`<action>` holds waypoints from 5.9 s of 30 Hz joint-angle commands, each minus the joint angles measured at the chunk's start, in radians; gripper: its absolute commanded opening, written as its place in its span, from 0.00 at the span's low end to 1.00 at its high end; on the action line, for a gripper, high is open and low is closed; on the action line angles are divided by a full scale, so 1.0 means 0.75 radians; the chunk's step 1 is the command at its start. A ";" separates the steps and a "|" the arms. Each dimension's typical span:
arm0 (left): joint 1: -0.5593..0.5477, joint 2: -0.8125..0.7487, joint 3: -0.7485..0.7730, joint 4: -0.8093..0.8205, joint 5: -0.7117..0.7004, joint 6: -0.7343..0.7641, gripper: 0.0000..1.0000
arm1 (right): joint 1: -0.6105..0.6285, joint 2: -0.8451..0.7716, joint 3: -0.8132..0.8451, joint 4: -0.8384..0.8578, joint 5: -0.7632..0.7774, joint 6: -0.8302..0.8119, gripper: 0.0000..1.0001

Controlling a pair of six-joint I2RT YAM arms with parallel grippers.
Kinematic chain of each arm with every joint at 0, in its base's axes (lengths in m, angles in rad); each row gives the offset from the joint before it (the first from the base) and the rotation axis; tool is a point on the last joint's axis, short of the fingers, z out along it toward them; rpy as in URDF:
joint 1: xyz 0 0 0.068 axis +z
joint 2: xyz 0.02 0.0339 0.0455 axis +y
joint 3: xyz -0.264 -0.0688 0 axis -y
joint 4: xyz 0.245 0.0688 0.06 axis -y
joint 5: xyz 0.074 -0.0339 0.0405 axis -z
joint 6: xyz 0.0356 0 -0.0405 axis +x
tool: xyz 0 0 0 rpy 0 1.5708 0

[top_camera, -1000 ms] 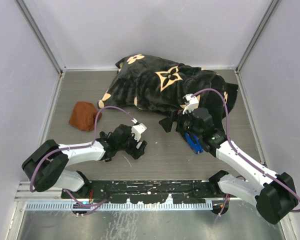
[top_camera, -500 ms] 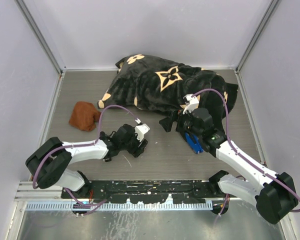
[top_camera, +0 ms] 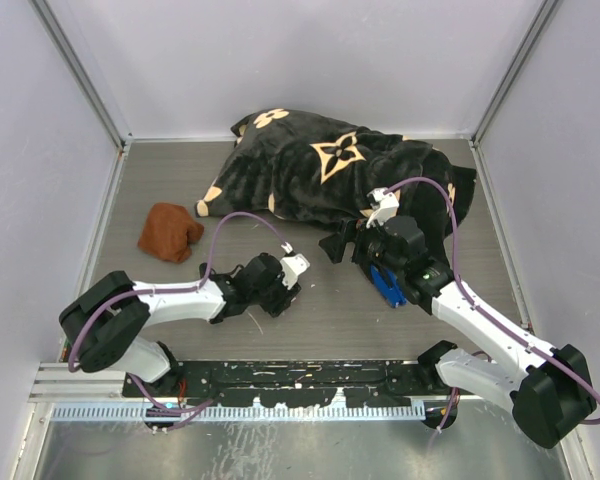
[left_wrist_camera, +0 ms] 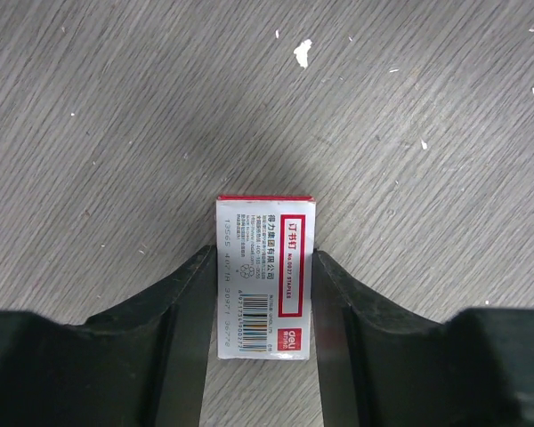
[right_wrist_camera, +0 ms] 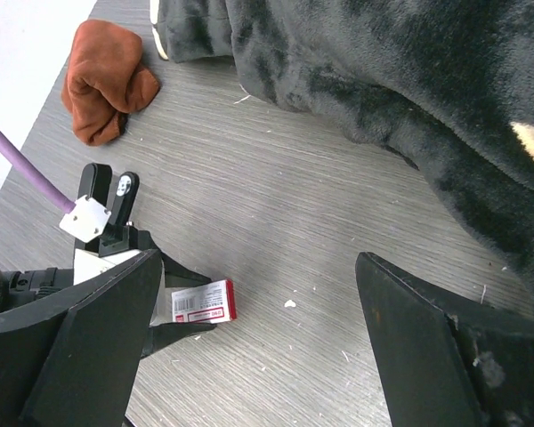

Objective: Load the staples into the stapler
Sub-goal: Pick up the staple box from the center of the board, then place the staple box at the center of the board, then open the staple box at the center of the board.

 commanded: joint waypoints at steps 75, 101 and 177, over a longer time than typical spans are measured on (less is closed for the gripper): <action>-0.194 -0.262 -0.206 0.462 0.134 0.010 0.35 | 0.032 0.514 -0.197 0.333 -0.891 0.500 0.39; -0.207 -0.212 -0.186 0.467 0.137 0.010 0.36 | 0.144 0.623 -0.137 0.375 -0.872 0.493 0.36; -0.238 0.007 -0.033 0.155 0.089 0.035 0.39 | 0.160 0.806 -0.189 0.439 -0.747 0.521 0.23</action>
